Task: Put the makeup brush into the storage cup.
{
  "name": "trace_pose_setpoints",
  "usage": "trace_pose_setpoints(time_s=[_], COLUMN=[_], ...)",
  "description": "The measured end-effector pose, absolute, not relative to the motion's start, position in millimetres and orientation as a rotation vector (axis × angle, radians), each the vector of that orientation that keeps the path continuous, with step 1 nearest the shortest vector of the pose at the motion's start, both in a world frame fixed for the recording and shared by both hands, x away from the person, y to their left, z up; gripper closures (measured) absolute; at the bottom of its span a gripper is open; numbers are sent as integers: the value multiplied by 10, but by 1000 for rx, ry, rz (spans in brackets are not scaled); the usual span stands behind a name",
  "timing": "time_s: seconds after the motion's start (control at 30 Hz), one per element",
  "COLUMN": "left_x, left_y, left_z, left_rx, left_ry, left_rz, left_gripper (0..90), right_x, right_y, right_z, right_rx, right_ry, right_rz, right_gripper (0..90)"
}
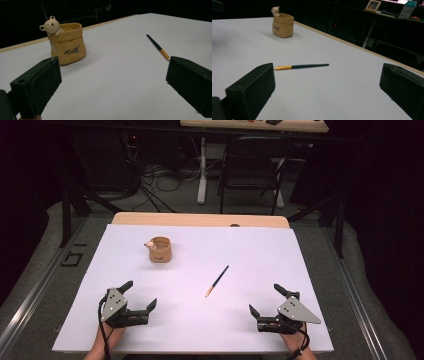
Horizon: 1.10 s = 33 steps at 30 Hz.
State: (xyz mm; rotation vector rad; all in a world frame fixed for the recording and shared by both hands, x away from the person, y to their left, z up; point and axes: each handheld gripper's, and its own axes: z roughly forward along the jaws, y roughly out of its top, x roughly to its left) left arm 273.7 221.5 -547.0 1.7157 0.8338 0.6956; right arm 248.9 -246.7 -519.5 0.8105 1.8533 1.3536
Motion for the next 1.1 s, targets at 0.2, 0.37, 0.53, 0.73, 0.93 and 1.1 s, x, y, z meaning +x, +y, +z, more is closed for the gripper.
trace_pose_setpoints(time_s=[0.2, 0.37, 0.53, 0.73, 0.93, 1.1], left_x=[2760, 2782, 2806, 2837, 2862, 2881], left_y=[2178, 2136, 2091, 2032, 1972, 1932], left_z=[-5471, -5474, -5477, -5480, -5480, -5467], left_rx=[1722, 1723, 1730, 1736, 1740, 1741], left_ry=[823, 815, 804, 791, 774, 763], left_rz=[692, 684, 677, 669, 665, 661], left_gripper=[0, 0, 0, 0, 0, 0], right_x=[2492, 2492, 2490, 2493, 2494, 2495], right_y=[-2465, -2465, -2466, -2463, -2467, -2466], right_z=[-5197, -5197, -5197, -5200, -5200, -5201], right_rx=[809, 808, 811, 812, 812, 813], right_ry=[1859, 1861, 1866, 1865, 1866, 1868], right_rz=[1354, 1354, 1352, 1354, 1353, 1353], right_gripper=[0, 0, 0, 0, 0, 0])
